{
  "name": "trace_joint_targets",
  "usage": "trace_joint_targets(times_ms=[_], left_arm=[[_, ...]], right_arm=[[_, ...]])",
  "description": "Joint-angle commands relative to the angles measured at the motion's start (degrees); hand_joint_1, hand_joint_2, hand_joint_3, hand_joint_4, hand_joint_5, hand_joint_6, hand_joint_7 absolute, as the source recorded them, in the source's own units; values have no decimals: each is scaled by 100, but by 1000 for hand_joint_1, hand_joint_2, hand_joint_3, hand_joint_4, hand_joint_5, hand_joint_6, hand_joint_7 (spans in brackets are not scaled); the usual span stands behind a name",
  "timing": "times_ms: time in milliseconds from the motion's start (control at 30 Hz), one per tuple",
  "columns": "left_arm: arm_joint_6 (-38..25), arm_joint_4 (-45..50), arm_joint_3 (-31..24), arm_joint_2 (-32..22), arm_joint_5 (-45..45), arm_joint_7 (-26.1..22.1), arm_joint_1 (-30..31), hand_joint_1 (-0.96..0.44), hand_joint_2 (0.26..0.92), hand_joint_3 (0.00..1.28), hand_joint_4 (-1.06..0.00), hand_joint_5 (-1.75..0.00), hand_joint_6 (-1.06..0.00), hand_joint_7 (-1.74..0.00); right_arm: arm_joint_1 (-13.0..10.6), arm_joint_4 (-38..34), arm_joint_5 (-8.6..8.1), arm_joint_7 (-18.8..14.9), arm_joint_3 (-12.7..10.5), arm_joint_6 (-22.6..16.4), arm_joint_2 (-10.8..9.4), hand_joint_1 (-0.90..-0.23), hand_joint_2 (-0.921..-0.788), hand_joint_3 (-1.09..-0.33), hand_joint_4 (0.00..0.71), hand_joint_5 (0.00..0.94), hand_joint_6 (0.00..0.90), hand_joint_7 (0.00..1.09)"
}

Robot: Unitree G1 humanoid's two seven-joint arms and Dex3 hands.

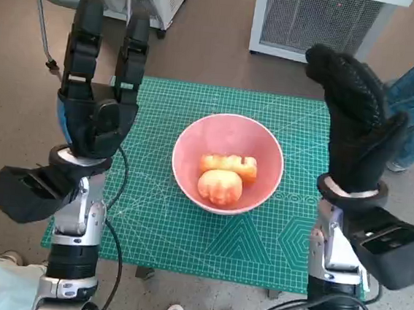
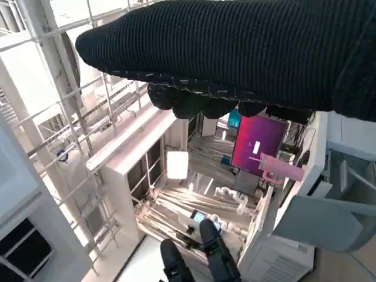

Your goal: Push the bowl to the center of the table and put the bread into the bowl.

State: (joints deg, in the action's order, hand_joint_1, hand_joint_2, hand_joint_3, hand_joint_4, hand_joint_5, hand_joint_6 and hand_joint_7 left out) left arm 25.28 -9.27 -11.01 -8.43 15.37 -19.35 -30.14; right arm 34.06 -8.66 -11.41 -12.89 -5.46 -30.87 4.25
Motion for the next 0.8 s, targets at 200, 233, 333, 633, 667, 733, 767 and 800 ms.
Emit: trace_joint_targets(times_ms=[200, 233, 333, 633, 667, 733, 767, 800], left_arm=[[457, 66, 58, -5, -579, 438, 106, -70, 921, 179, -248, -43, -315, -30], [464, 61, 68, -2, -563, 436, 102, -49, 921, 182, -253, -43, -316, -30], [471, 65, 94, 5, -506, 428, 99, 16, 921, 196, -271, -43, -316, -27], [451, 62, 155, 7, -383, 379, 97, 23, 921, 212, -281, -28, -312, -19], [447, 49, 163, 9, -376, 379, 93, 19, 921, 213, -281, -27, -312, -19], [409, 63, 188, 19, -370, 384, 100, 7, 921, 212, -282, -24, -313, -18], [392, 77, 203, 24, -379, 390, 107, 5, 921, 212, -282, -24, -313, -18], [385, 79, 216, 29, -390, 397, 107, -5, 921, 212, -283, -22, -313, -18]], right_arm=[[21, -117, 56, 99, 9, -30, -97, -636, -921, -745, 226, 1, -1, 756], [24, -123, 52, 99, 8, -29, -98, -636, -921, -744, 226, 1, -1, 757], [27, -129, 39, 96, 1, -22, -97, -635, -921, -739, 229, 3, -1, 761], [36, -140, 7, 66, -11, -18, -81, -635, -921, -730, 241, 9, 4, 768], [39, -144, 9, 66, -11, -17, -80, -636, -921, -730, 242, 9, 4, 769], [42, -142, 12, 70, -8, -11, -82, -638, -921, -730, 244, 11, 7, 773], [41, -138, 14, 70, -5, -7, -83, -639, -921, -730, 245, 11, 7, 774], [43, -144, 11, 66, -7, -7, -80, -640, -921, -730, 247, 12, 8, 776]])
